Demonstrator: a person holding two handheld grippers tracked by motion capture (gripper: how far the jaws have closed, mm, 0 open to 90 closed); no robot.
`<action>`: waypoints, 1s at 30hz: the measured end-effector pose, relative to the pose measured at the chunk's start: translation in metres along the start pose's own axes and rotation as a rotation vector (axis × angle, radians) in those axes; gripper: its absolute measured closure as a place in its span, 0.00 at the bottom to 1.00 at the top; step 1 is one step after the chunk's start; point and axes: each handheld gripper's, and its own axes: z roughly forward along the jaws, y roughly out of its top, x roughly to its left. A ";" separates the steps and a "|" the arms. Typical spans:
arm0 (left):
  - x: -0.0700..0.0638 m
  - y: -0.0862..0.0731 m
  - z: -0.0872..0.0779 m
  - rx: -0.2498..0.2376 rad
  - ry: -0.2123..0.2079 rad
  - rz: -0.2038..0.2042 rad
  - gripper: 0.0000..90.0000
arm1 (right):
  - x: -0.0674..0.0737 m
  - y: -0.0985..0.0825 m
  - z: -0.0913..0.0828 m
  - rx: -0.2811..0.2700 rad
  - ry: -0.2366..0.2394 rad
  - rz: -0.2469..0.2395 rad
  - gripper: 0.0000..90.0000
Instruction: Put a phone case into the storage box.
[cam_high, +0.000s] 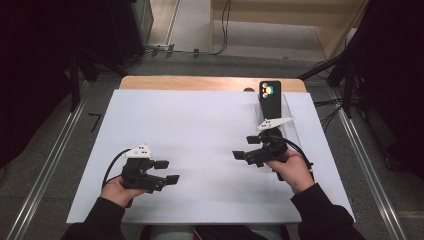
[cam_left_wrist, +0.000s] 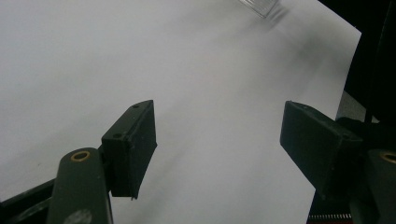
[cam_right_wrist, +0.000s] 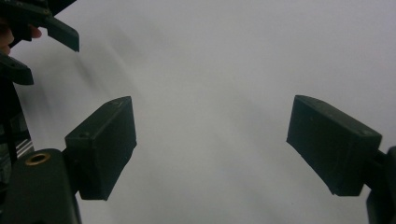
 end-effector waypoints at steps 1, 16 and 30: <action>0.000 0.000 0.000 -0.001 -0.002 0.001 0.31 | 0.000 -0.002 0.000 0.004 -0.001 -0.001 0.15; -0.003 0.000 0.002 0.004 -0.016 0.011 0.31 | 0.003 -0.026 -0.006 0.019 0.009 -0.028 0.16; -0.006 -0.004 -0.002 0.006 -0.025 0.012 0.31 | 0.005 -0.046 -0.012 0.040 0.005 -0.029 0.16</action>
